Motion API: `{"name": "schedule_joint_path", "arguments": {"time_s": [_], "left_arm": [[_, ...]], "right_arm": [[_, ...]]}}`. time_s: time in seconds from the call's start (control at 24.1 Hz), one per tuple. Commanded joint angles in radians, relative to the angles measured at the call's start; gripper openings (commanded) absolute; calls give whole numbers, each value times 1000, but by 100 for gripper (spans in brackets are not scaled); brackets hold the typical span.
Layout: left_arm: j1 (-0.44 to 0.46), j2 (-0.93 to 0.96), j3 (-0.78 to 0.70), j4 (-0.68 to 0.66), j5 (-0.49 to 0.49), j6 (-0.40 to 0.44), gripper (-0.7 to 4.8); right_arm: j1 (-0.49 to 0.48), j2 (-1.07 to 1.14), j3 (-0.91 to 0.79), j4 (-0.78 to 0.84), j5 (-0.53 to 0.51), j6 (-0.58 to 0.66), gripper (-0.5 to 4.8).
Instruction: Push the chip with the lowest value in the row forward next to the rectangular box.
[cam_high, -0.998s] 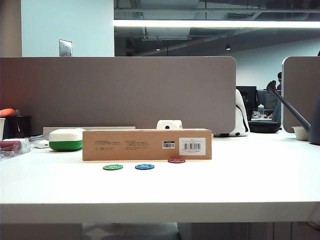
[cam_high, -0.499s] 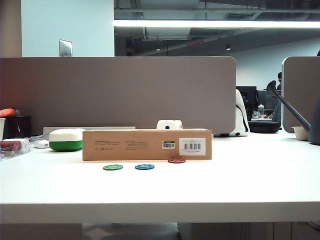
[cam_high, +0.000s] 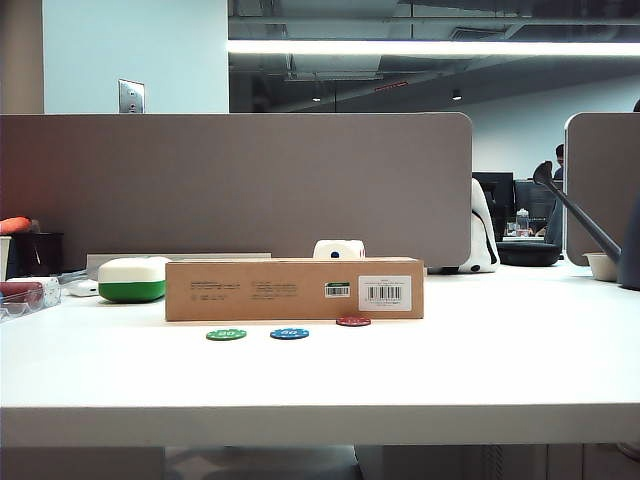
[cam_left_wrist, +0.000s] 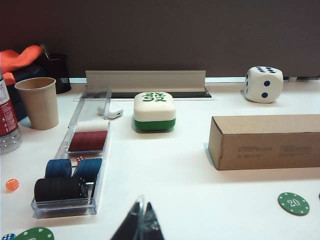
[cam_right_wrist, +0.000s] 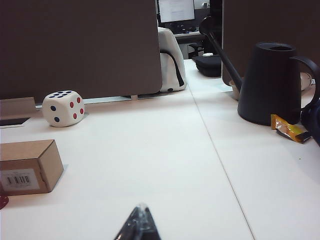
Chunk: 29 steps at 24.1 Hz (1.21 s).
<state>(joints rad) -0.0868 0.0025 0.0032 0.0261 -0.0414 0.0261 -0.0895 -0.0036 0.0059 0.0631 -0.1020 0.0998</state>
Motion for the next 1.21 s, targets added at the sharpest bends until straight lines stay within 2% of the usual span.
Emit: {"name": "schedule_joint_path", "arguments": {"time_s": [0.04, 0.37, 1.21], "left_arm": [[0, 0, 5, 13, 0, 0, -5], [0, 0, 5, 13, 0, 0, -5], [0, 0, 5, 13, 1, 0, -5]], "right_arm": [[2, 2, -5, 19, -1, -2, -6], [55, 2, -5, 21, 78, -3, -6], [63, 2, -5, 16, 74, -3, -6]]}}
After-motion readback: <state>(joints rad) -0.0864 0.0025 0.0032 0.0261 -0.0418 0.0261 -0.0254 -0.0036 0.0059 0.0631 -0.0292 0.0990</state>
